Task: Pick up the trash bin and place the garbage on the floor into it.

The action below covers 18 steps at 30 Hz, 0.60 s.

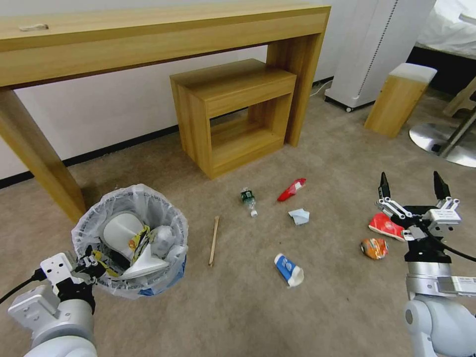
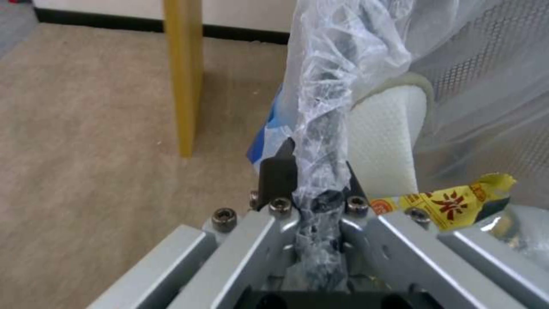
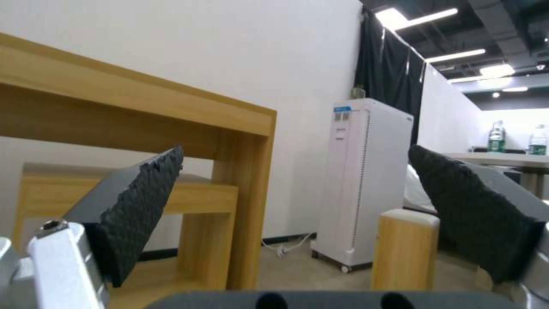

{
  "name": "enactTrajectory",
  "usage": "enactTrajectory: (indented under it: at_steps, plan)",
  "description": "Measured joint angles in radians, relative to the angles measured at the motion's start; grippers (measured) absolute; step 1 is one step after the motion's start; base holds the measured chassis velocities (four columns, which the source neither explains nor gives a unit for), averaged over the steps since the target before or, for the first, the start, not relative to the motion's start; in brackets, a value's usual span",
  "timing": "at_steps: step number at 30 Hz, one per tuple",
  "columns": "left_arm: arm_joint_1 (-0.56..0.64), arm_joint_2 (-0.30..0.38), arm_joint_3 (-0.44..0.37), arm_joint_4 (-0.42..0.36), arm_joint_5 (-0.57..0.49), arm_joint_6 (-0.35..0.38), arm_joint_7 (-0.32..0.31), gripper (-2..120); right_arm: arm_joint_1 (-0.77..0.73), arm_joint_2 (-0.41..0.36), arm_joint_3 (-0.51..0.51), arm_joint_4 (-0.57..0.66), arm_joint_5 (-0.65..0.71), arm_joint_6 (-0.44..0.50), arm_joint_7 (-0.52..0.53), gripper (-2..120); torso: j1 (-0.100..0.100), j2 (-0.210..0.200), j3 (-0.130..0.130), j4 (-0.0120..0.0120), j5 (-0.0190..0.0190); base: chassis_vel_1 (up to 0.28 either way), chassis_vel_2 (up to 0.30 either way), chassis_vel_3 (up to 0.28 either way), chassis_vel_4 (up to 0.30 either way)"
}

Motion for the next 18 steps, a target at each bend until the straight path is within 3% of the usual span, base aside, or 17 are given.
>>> enactTrajectory:
  at_steps: [6, 12, 18]
  plan:
    - [-0.004, 0.001, 0.003, 0.0, -0.001, 0.0, 0.001, 1, 0.004, 0.002, -0.007, -0.006, -0.001, 0.006, -0.002, 100, 0.0, 0.0, 0.0, 0.0, 0.0, -0.293, 0.275, 0.286, -0.274]
    - [-0.006, -0.001, 0.007, 0.0, -0.001, 0.0, 0.002, 1, 0.007, 0.001, -0.013, -0.006, -0.016, 0.008, 0.005, 100, 0.0, 0.0, 0.0, 0.0001, -0.0004, -0.223, 0.179, 0.176, -0.194]
    - [-0.001, -0.003, 0.008, 0.0, 0.0, 0.0, 0.002, 1, -0.001, -0.005, -0.035, -0.006, -0.043, -0.015, 0.028, 100, 0.0, 0.0, 0.0, 0.0001, 0.0002, 0.005, 0.001, 0.001, 0.012]
